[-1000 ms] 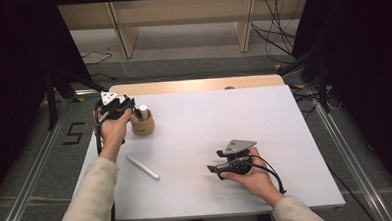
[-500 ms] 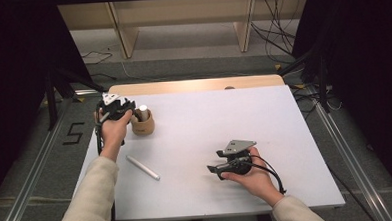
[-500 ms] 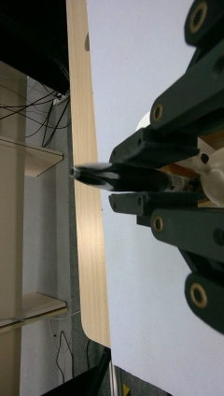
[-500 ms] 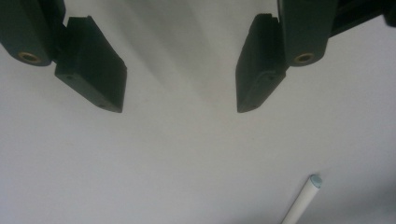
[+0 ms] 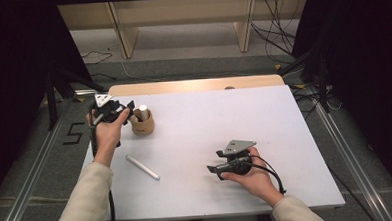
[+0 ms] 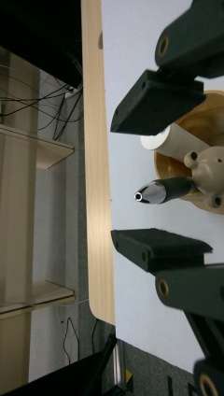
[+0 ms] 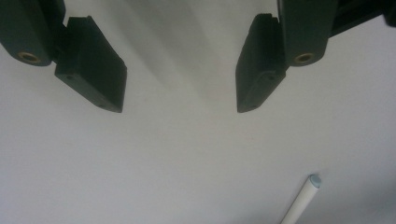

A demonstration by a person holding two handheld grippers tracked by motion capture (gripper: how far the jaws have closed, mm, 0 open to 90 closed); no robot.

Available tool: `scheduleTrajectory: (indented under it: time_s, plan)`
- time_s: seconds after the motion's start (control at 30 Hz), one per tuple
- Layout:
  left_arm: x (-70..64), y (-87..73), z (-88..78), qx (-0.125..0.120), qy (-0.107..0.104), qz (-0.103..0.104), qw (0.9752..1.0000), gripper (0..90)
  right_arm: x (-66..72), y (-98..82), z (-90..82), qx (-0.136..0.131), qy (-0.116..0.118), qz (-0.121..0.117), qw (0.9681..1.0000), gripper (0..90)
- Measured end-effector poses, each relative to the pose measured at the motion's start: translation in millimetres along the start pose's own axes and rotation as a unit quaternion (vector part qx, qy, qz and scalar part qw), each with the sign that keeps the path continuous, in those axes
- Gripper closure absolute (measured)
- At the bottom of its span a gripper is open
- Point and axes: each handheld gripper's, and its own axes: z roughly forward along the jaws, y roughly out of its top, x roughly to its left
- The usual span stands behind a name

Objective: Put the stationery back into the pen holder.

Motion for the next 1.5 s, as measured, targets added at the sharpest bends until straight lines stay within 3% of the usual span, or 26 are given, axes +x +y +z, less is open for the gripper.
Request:
scheduleTrajectory:
  time_s: [0.23,0.63,0.97,1.1,1.33,1.5]
  plan:
    - [-4.5,-9.5,-16.4,0.005,-0.01,0.01,0.9999,35.2,0.1,0.1,-0.1,0.0,0.0,0.0,1.0,34.6]
    - [-3.8,-31.7,-41.8,0.026,-0.033,0.002,0.9991,34.1,0.6,0.1,-0.6,0.0,0.0,0.0,1.0,34.5]
    - [-4.4,-55.5,-60.3,0.056,-0.052,0.025,0.9968,37.3,0.5,0.3,-1.5,-0.001,-0.001,-0.001,1.0,34.5]
    - [-1.5,-63.1,-66.3,0.052,-0.048,0.037,0.9968,46.2,0.2,0.3,-1.8,-0.001,-0.002,-0.002,1.0,34.5]
    - [2.1,-75.3,-65.3,0.086,-0.04,0.088,0.9916,74.1,0.4,0.4,-1.3,-0.001,-0.001,-0.004,1.0,34.5]
    - [8.1,-82.4,-60.4,0.11,-0.034,0.089,0.9893,89.4,0.5,0.2,-0.9,0.001,-0.001,-0.004,1.0,34.5]
